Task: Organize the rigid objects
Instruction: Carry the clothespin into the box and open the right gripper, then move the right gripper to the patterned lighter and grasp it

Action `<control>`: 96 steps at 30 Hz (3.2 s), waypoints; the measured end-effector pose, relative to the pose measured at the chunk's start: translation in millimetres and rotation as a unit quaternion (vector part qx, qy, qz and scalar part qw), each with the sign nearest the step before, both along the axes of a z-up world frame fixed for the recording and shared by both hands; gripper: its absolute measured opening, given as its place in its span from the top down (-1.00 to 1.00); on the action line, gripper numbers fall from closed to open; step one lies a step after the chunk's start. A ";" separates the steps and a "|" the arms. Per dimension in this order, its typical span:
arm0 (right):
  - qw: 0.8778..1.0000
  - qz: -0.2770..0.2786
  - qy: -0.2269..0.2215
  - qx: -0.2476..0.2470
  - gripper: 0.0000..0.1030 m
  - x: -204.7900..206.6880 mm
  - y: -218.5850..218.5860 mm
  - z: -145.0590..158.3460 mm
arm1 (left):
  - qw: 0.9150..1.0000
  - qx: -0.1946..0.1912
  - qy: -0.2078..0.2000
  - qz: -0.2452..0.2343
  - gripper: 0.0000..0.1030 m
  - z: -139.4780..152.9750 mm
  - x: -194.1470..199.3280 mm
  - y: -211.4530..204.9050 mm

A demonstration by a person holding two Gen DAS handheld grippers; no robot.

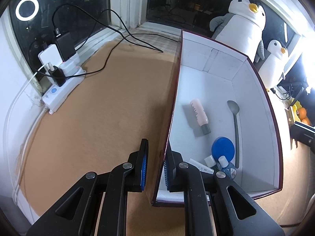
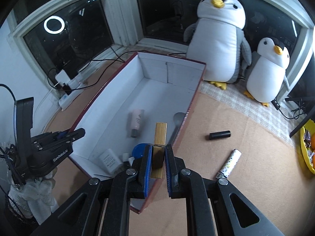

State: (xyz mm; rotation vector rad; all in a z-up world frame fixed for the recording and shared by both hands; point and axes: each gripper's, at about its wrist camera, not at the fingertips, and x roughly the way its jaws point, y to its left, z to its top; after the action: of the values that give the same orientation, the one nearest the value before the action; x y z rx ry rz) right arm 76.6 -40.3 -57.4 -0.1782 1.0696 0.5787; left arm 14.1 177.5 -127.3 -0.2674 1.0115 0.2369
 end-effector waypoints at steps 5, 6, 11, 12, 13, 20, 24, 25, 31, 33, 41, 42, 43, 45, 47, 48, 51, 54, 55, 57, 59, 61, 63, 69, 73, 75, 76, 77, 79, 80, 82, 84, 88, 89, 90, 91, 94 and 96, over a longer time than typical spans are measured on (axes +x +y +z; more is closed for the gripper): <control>1.000 0.014 0.003 -0.007 0.77 -4.9 16.1 -5.5 | 1.000 -0.002 -0.002 -0.002 0.77 -0.4 -1.3 0.2; 1.000 0.017 0.006 -0.008 0.77 -5.9 20.1 -8.0 | 1.000 -0.002 -0.002 -0.002 0.77 -0.4 -1.4 0.2; 1.000 0.024 0.015 -0.013 0.77 -7.8 29.5 -16.4 | 1.000 -0.002 -0.002 -0.003 0.77 -0.6 -1.8 0.1; 0.999 0.024 0.017 -0.014 0.77 -7.9 30.9 -18.0 | 1.000 -0.002 -0.002 -0.003 0.77 -0.7 -1.7 -0.1; 0.999 0.025 0.018 -0.015 0.77 -8.0 31.2 -18.9 | 1.000 -0.003 -0.002 -0.003 0.77 -0.8 -1.6 -0.4; 0.999 0.030 0.014 -0.012 0.66 -8.6 33.7 -18.5 | 1.000 -0.002 0.000 -0.002 0.77 -0.8 -0.6 -1.5; 0.999 0.033 0.007 -0.004 0.30 -9.1 32.9 -15.2 | 1.000 0.000 0.001 -0.002 0.77 -1.2 -0.4 -2.2; 0.999 0.036 0.008 -0.002 0.30 -9.2 33.0 -14.6 | 1.000 0.001 0.002 -0.002 0.77 -1.4 -0.2 -2.2; 0.999 0.035 0.004 0.011 0.20 -8.6 30.4 -9.6 | 1.000 0.003 0.005 -0.001 0.77 -1.3 1.1 -2.3; 0.999 0.033 0.002 0.015 0.19 -8.0 27.1 -7.1 | 1.000 0.004 0.005 -0.001 0.77 -1.3 1.3 -2.4; 0.999 0.008 -0.002 0.032 0.19 3.7 4.6 1.5 | 1.000 0.010 0.009 -0.002 0.77 -0.2 5.1 -5.2; 0.999 0.003 -0.003 0.033 0.19 5.8 0.4 1.8 | 1.000 0.012 0.010 -0.003 0.77 -0.1 5.8 -5.7; 0.999 0.000 -0.003 0.035 0.19 7.6 -3.1 2.1 | 1.000 0.012 0.011 -0.003 0.77 -0.2 6.2 -5.9; 0.999 -0.010 -0.003 0.038 0.19 11.7 -12.3 1.7 | 1.000 0.013 0.013 -0.003 0.77 0.2 7.3 -6.8; 0.999 -0.020 -0.002 0.040 0.19 16.3 -20.8 0.9 | 1.000 0.016 0.015 -0.003 0.77 1.0 8.6 -7.9; 0.999 -0.028 -0.001 0.041 0.19 20.2 -28.0 -0.5 | 1.000 0.017 0.015 -0.003 0.77 1.3 8.9 -8.3; 0.998 -0.048 0.004 0.040 0.18 29.9 -44.6 -5.9 | 1.000 0.020 0.018 -0.002 0.77 1.4 10.8 -9.1; 0.997 -0.069 0.011 0.033 0.18 41.4 -61.9 -14.8 | 1.000 0.022 0.022 0.001 0.77 0.6 13.2 -9.7; 0.996 -0.077 0.015 0.030 0.18 45.7 -68.4 -18.7 | 0.999 0.023 0.023 0.002 0.77 0.4 13.7 -9.8; 0.995 -0.089 0.023 0.029 0.18 53.0 -78.7 -25.9 | 0.999 0.026 0.026 0.002 0.77 0.4 15.1 -10.9; 0.994 -0.102 0.033 0.029 0.18 60.7 -88.8 -34.0 | 0.999 0.028 0.029 0.002 0.77 0.6 16.1 -12.1; 0.993 -0.112 0.038 0.025 0.18 67.4 -96.6 -42.0 | 0.999 0.030 0.031 0.001 0.77 0.7 17.3 -13.3; 0.992 -0.118 0.042 0.020 0.18 74.3 -104.2 -48.7 | 0.999 0.035 0.033 0.002 0.77 1.1 17.8 -14.5; 0.990 -0.130 0.060 0.007 0.18 87.8 -117.3 -69.2 | 0.998 0.043 0.041 0.010 0.77 0.3 21.7 -16.4; 0.987 -0.137 0.079 -0.004 0.18 92.2 -123.8 -87.1 | 0.998 0.049 0.046 0.010 0.77 0.1 23.9 -18.8; 0.987 -0.136 0.085 -0.012 0.18 93.1 -125.1 -95.4 | 0.997 0.053 0.048 0.011 0.76 -0.3 25.1 -19.8; 0.987 -0.135 0.089 -0.016 0.18 93.4 -125.3 -99.5 | 0.997 0.054 0.050 0.011 0.76 -0.5 25.6 -19.8; 0.986 -0.134 0.093 -0.019 0.18 93.5 -125.6 -103.6 | 0.997 0.056 0.051 0.011 0.76 -0.8 26.1 -19.9; 0.986 -0.131 0.100 -0.025 0.18 94.0 -126.1 -111.1 | 0.997 0.058 0.053 0.012 0.76 -1.1 27.0 -20.1; 0.986 -0.131 0.101 -0.028 0.18 94.1 -126.1 -113.6 | 0.997 0.060 0.053 0.012 0.76 -1.4 27.4 -20.1; 0.986 -0.129 0.105 -0.033 0.18 94.1 -125.5 -119.2 | 0.997 0.062 0.055 0.012 0.76 -1.5 27.7 -20.6; 0.985 -0.128 0.106 -0.039 0.18 93.9 -124.5 -122.8 | 0.996 0.062 0.055 0.013 0.76 -1.7 28.0 -20.6; 0.985 -0.124 0.107 -0.043 0.18 94.6 -120.7 -126.2 | 0.996 0.064 0.056 0.013 0.76 -2.1 28.6 -20.7; 0.986 -0.124 0.107 -0.045 0.18 94.8 -119.7 -126.4 | 0.996 0.063 0.056 0.013 0.76 -2.1 28.6 -20.7; 0.986 -0.123 0.106 -0.047 0.18 95.2 -117.7 -127.0 | 0.996 0.063 0.056 0.012 0.76 -2.1 28.6 -20.7; 0.986 -0.120 0.105 -0.051 0.18 95.1 -115.6 -127.6 | 0.996 0.063 0.056 0.012 0.76 -2.3 28.6 -20.7; 0.986 -0.112 0.104 -0.068 0.19 95.3 -109.3 -131.7 | 0.996 0.063 0.055 0.012 0.76 -2.0 28.6 -20.7; 0.986 -0.106 0.101 -0.077 0.23 94.8 -107.5 -133.2 | 0.996 0.062 0.055 0.013 0.76 -2.2 28.6 -20.8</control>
State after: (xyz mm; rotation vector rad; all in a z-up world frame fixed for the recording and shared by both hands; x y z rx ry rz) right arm 171.4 -147.8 -190.7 -0.1391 1.3132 0.3264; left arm 42.6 156.8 -129.5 -0.1550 1.0985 0.3394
